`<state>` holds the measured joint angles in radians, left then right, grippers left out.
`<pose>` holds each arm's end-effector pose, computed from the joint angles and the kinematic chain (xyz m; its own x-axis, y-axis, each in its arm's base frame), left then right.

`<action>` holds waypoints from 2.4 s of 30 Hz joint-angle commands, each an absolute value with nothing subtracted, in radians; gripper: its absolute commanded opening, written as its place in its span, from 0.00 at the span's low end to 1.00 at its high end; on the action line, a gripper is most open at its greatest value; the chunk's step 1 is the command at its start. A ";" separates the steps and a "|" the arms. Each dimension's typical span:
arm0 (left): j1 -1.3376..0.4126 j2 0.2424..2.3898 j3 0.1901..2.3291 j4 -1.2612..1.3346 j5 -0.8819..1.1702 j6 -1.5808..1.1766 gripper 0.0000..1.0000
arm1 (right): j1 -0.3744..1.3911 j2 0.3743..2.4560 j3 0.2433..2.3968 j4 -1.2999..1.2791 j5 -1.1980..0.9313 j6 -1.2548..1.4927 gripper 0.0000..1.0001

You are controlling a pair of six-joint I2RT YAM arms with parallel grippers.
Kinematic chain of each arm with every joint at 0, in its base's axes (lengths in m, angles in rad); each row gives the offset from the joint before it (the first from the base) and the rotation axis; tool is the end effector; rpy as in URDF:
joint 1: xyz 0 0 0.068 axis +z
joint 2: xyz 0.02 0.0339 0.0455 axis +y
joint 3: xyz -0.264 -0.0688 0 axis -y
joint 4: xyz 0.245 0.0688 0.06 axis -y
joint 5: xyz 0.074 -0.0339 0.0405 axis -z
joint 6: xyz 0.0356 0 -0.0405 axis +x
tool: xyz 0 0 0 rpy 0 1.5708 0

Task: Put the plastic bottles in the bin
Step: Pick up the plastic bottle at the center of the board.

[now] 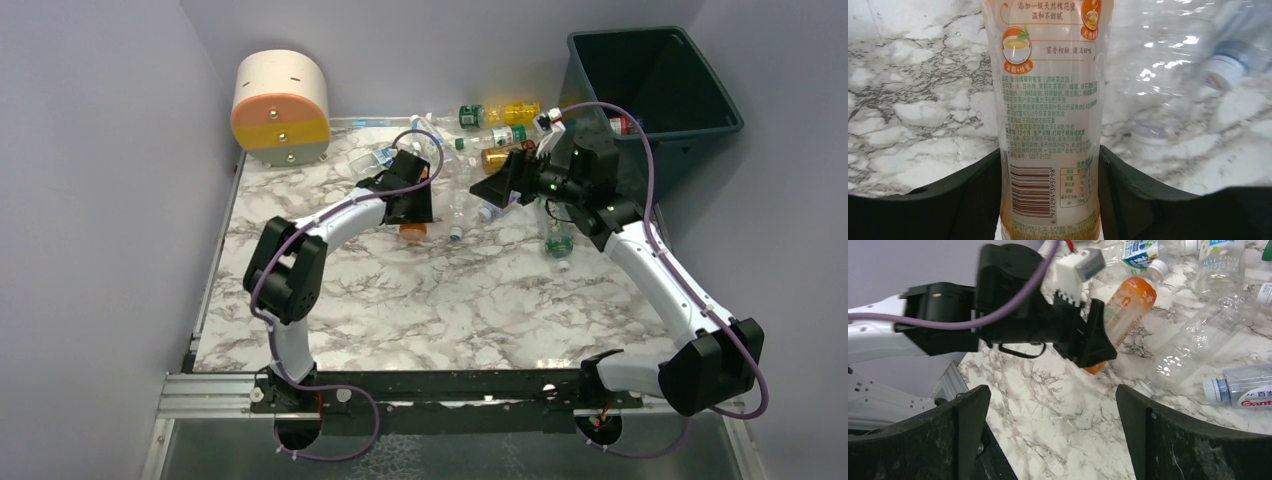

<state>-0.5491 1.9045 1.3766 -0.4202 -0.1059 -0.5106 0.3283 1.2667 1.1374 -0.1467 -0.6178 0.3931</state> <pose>0.3535 -0.2119 0.2025 -0.8325 -0.0604 -0.5508 0.0683 0.9753 -0.2101 0.2686 0.1133 0.3652 -0.5410 0.1456 -0.8283 -0.6313 0.5804 0.5144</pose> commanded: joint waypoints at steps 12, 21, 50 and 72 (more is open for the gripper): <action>-0.546 1.230 1.102 -0.227 0.456 -0.449 0.60 | 0.334 1.286 1.120 -0.063 -0.671 0.567 0.99; -0.546 1.087 1.003 -0.183 0.544 -0.469 0.61 | 0.334 1.300 1.099 0.144 -0.788 0.707 0.99; -0.547 1.112 0.956 -0.088 0.582 -0.527 0.60 | 0.478 1.476 1.141 0.404 -0.793 0.862 0.99; -0.547 1.125 0.907 -0.034 0.606 -0.551 0.68 | 0.504 1.545 1.144 0.524 -0.807 0.921 0.66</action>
<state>-0.5491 1.1259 0.9249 -0.0753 0.5766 -0.5449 0.4931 1.5337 1.1107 0.4641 -0.8017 0.9096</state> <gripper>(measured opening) 0.664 0.704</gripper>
